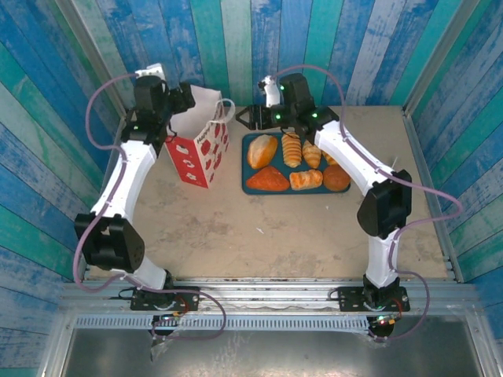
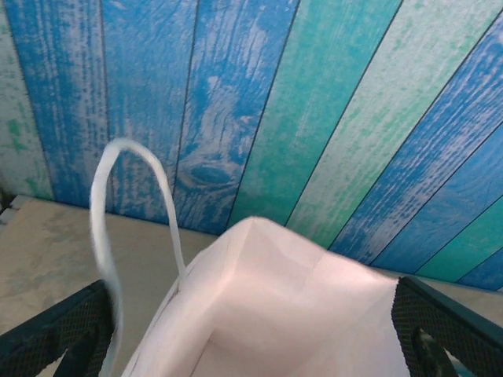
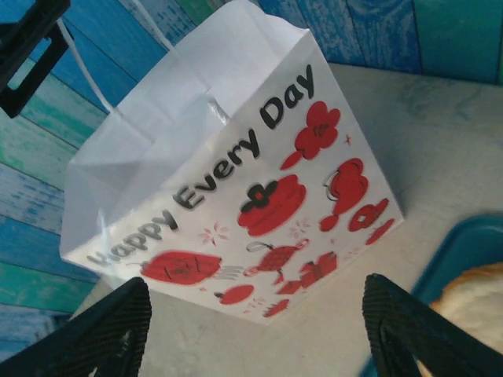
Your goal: Take the fake bread out of the paper bag
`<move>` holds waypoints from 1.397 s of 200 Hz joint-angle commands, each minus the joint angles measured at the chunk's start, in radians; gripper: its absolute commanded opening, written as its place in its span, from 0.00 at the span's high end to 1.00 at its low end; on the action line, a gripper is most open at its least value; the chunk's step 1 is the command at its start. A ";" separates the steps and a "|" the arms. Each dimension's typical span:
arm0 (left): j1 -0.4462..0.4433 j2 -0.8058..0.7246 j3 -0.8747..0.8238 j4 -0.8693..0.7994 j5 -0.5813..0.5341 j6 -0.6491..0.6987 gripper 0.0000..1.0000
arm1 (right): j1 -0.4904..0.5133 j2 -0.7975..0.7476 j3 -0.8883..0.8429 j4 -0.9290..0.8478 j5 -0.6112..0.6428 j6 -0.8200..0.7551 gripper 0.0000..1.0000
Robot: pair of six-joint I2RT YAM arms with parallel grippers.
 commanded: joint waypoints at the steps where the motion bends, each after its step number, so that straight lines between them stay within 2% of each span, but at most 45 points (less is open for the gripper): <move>1: 0.002 -0.196 -0.057 -0.002 -0.078 0.014 0.06 | -0.003 -0.146 -0.013 -0.043 0.086 -0.137 0.16; 29: 0.004 -0.330 -0.136 0.004 -0.112 0.006 0.06 | -0.003 -0.294 -0.120 -0.037 0.230 -0.251 0.10; 48: 0.004 -0.408 -0.186 -0.011 -0.151 0.001 0.06 | -0.004 -0.423 -0.259 -0.010 0.453 -0.310 0.08; 65: 0.005 -0.486 -0.254 -0.006 -0.186 -0.007 0.06 | -0.013 -0.560 -0.461 0.075 0.760 -0.361 0.00; 74: 0.004 -0.531 -0.305 0.005 -0.186 -0.014 0.06 | -0.034 -0.632 -0.587 0.145 0.887 -0.400 0.00; 82: 0.004 -0.577 -0.367 0.026 -0.184 -0.026 0.06 | -0.069 -0.689 -0.695 0.194 0.963 -0.419 0.00; 94: 0.004 -0.647 -0.497 0.083 -0.186 -0.040 0.06 | -0.150 -0.761 -0.837 0.233 1.010 -0.400 0.00; 118: 0.004 -0.759 -0.788 0.218 -0.260 -0.075 0.06 | -0.358 -0.858 -1.092 0.274 0.956 -0.336 0.00; 132: 0.002 -0.797 -0.949 0.336 -0.300 -0.072 0.06 | -0.456 -0.900 -1.241 0.381 0.877 -0.339 0.00; 151: 0.002 -0.797 -1.099 0.480 -0.370 -0.074 0.06 | -0.534 -0.923 -1.389 0.524 0.801 -0.352 0.00; 188: 0.002 -0.682 -1.237 0.706 -0.397 0.002 0.06 | -0.550 -0.905 -1.548 0.746 0.661 -0.362 0.00; 220: 0.002 -0.520 -1.298 0.903 -0.324 0.102 0.06 | -0.550 -0.855 -1.600 0.857 0.539 -0.380 0.02; 243: 0.002 -0.417 -1.351 1.119 -0.298 0.161 0.06 | -0.547 -0.801 -1.627 0.963 0.464 -0.414 0.02; 260: 0.002 -0.361 -1.330 1.164 -0.233 0.213 0.06 | -0.543 -0.765 -1.622 1.017 0.414 -0.441 0.03; 279: 0.001 -0.284 -1.307 1.235 -0.215 0.241 0.06 | -0.536 -0.723 -1.619 1.081 0.399 -0.435 0.03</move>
